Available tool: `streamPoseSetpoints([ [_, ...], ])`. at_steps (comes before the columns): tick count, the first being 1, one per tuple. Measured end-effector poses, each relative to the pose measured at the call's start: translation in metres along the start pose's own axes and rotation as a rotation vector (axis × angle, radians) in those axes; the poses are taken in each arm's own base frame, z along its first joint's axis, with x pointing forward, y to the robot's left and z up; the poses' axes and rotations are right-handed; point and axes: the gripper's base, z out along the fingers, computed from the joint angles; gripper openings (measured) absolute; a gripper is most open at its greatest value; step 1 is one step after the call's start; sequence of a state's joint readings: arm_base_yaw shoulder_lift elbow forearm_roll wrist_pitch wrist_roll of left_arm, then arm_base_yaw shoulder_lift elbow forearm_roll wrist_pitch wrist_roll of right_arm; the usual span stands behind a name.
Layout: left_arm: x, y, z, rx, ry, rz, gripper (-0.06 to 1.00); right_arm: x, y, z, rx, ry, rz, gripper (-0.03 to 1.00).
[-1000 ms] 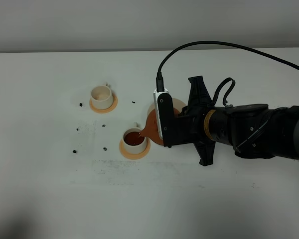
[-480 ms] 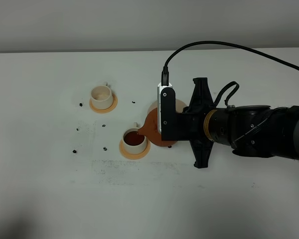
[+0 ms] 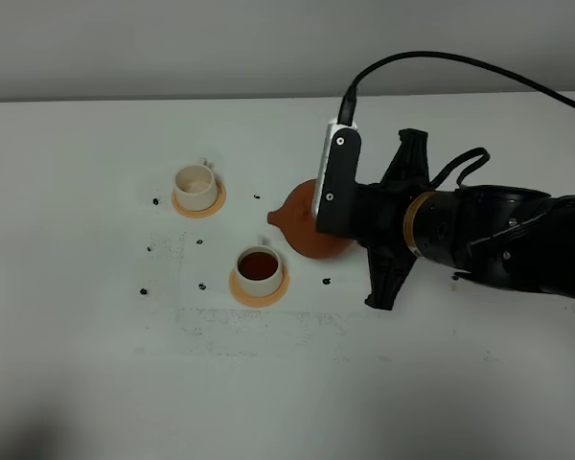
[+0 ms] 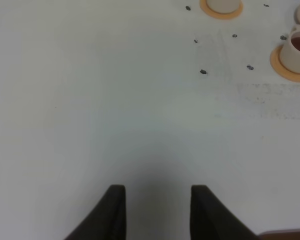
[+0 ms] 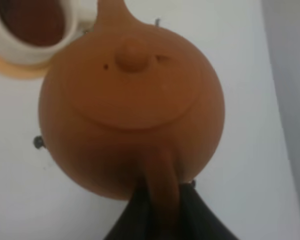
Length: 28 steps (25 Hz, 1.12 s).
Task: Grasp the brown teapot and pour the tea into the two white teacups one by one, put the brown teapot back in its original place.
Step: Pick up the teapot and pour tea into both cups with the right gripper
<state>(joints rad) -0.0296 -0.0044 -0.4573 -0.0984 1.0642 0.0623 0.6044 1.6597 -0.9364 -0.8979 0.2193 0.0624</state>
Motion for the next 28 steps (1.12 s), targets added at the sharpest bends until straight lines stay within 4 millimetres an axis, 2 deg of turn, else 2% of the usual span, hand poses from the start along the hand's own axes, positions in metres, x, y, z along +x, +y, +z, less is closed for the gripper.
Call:
streamPoseSetpoints([
  [6,0.000,0.000,0.000,0.000,0.000,0.000,0.30,0.001,0.004,-0.011,-0.066,0.019,0.359,0.08],
  [9,0.000,0.000,0.000,0.000,0.000,0.000,0.30,0.005,0.012,-0.013,-0.106,0.035,0.474,0.08],
  [20,0.000,0.000,0.000,0.000,0.000,-0.001,0.30,0.031,0.056,-0.007,-0.169,-0.081,0.695,0.08],
  [28,0.000,0.000,0.000,0.000,0.000,-0.002,0.30,0.055,0.068,-0.005,-0.131,-0.117,0.794,0.08],
])
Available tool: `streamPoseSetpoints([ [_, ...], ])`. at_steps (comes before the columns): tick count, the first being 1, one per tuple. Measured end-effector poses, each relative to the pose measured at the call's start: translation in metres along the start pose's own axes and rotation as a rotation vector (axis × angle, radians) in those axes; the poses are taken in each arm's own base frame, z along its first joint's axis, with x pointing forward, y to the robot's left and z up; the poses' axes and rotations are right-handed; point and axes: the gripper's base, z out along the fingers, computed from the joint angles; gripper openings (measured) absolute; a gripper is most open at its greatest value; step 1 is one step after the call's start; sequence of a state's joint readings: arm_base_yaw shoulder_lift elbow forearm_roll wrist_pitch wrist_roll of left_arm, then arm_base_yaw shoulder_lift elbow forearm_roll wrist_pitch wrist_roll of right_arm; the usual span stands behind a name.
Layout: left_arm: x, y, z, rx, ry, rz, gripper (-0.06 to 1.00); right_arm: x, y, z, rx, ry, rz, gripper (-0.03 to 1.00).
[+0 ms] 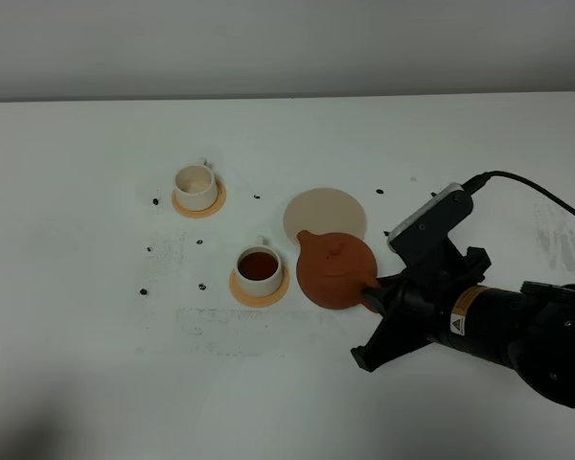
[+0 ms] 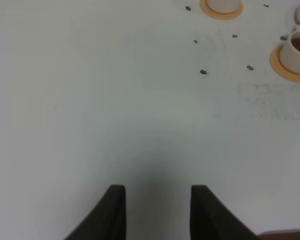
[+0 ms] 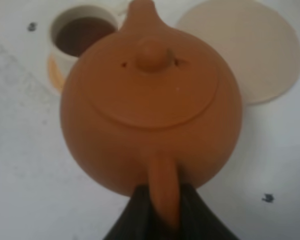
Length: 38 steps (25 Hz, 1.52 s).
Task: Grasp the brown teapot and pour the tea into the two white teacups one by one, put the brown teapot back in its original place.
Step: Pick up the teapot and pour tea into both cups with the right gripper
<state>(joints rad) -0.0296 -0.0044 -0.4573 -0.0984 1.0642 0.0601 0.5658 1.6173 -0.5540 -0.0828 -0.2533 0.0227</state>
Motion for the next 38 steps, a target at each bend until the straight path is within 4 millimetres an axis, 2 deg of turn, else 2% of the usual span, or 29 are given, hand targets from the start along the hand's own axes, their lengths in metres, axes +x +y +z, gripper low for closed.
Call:
streamPoseSetpoints([
  [9,0.000,0.000,0.000,-0.001,0.000,0.001,0.30,0.024,-0.002,0.027,0.004,0.065,0.025,0.08],
  [15,0.000,0.000,0.000,-0.001,0.000,0.001,0.30,0.019,-0.002,0.024,0.005,0.055,0.016,0.08],
  [20,0.000,0.000,0.000,-0.001,0.000,0.001,0.30,-0.005,-0.005,0.014,0.010,0.054,-0.062,0.08],
  [28,0.000,0.000,0.000,-0.001,0.000,0.001,0.30,-0.060,-0.022,0.017,0.049,0.025,-0.227,0.08],
  [33,0.000,0.000,0.000,-0.001,0.000,0.001,0.30,-0.092,-0.027,0.030,0.073,0.006,-0.280,0.08],
  [38,0.000,0.000,0.000,-0.001,0.000,0.002,0.30,-0.111,-0.031,0.052,0.085,0.000,-0.296,0.08],
])
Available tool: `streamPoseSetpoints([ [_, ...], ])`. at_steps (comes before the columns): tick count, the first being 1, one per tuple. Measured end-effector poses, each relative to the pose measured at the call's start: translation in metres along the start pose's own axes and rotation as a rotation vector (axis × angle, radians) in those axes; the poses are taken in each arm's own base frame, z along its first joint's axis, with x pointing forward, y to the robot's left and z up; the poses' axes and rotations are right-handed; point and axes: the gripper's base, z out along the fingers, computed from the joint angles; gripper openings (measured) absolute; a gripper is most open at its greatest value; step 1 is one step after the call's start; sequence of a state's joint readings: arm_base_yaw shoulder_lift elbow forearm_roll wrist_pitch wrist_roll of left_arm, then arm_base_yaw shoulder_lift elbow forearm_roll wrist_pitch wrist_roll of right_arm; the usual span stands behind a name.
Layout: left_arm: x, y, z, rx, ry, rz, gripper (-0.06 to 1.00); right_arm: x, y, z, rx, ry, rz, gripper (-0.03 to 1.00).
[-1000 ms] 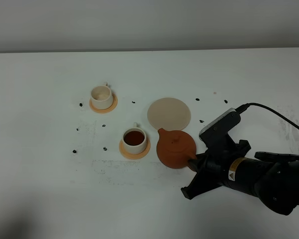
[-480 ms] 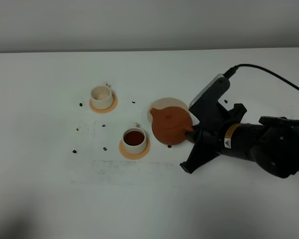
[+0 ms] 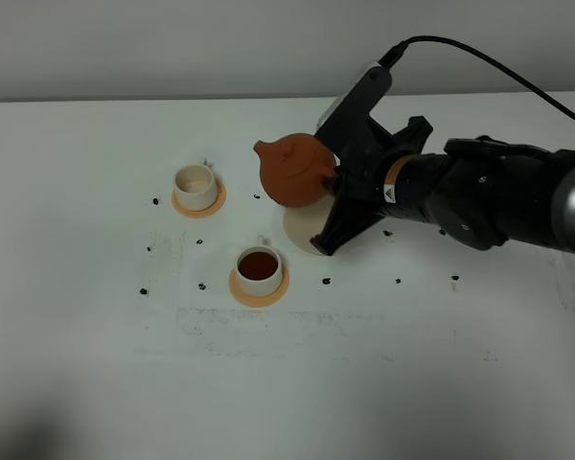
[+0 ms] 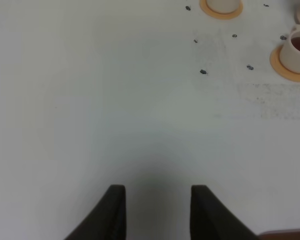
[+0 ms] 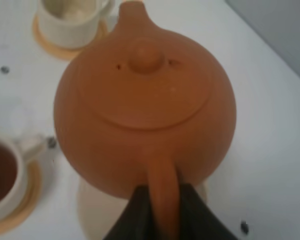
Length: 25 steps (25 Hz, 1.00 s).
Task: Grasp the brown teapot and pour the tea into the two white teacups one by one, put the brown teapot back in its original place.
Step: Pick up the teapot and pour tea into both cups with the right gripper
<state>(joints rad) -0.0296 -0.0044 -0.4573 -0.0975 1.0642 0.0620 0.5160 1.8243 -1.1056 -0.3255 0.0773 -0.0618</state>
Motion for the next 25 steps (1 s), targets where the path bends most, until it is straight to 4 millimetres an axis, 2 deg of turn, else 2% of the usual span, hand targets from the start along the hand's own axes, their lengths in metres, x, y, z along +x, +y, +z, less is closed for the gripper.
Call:
streamPoseSetpoints([
  [6,0.000,0.000,0.000,0.000,0.000,0.000,0.30,-0.019,-0.007,0.028,0.015,-0.013,-0.016,0.08],
  [13,0.000,0.000,0.000,0.000,0.000,0.000,0.30,-0.029,0.009,0.054,-0.007,-0.007,-0.113,0.08],
  [17,0.000,0.000,0.000,0.000,0.000,0.000,0.30,-0.033,0.018,0.064,-0.019,-0.007,-0.159,0.08],
  [25,0.000,0.000,0.000,0.000,0.000,0.000,0.30,-0.029,0.018,0.079,-0.006,0.058,-0.243,0.08],
])
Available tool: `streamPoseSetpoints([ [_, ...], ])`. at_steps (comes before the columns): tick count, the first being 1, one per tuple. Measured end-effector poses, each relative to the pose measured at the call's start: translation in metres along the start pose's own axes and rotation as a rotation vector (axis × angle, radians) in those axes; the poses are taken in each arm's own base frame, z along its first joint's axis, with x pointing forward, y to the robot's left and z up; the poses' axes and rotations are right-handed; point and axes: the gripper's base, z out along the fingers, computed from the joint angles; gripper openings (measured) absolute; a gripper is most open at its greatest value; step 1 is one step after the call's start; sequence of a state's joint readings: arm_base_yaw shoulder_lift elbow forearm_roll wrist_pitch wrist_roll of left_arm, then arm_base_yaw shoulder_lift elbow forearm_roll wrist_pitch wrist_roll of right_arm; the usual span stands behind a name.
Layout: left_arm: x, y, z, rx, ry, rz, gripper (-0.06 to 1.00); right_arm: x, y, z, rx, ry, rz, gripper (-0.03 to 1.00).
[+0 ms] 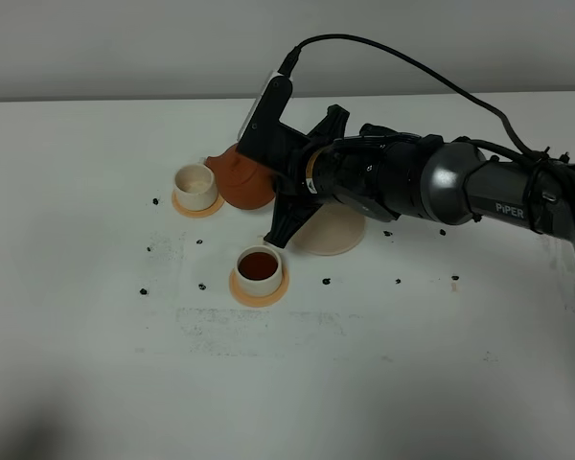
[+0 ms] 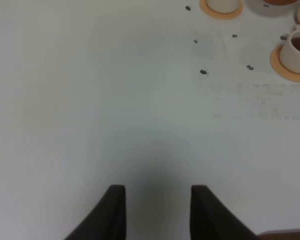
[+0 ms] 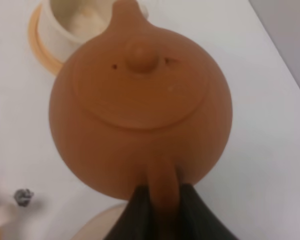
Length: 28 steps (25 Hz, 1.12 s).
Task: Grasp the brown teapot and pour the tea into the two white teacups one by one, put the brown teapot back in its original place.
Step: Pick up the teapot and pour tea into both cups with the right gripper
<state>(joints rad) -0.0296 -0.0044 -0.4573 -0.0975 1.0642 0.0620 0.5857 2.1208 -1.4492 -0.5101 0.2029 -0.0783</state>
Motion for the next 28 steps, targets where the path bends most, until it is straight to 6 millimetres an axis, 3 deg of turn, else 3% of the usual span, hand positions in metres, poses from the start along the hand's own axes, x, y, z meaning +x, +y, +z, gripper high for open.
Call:
streamPoseSetpoints([
  [11,0.000,0.000,0.000,0.000,0.000,0.000,0.30,0.000,-0.003,0.001,0.028,-0.002,-0.138,0.08],
  [22,0.000,0.000,0.000,0.000,0.000,-0.001,0.30,-0.016,-0.012,-0.003,0.060,-0.061,-0.139,0.08],
  [28,0.000,0.000,0.000,0.000,0.000,0.000,0.30,-0.010,-0.006,0.007,0.046,-0.043,-0.169,0.08],
])
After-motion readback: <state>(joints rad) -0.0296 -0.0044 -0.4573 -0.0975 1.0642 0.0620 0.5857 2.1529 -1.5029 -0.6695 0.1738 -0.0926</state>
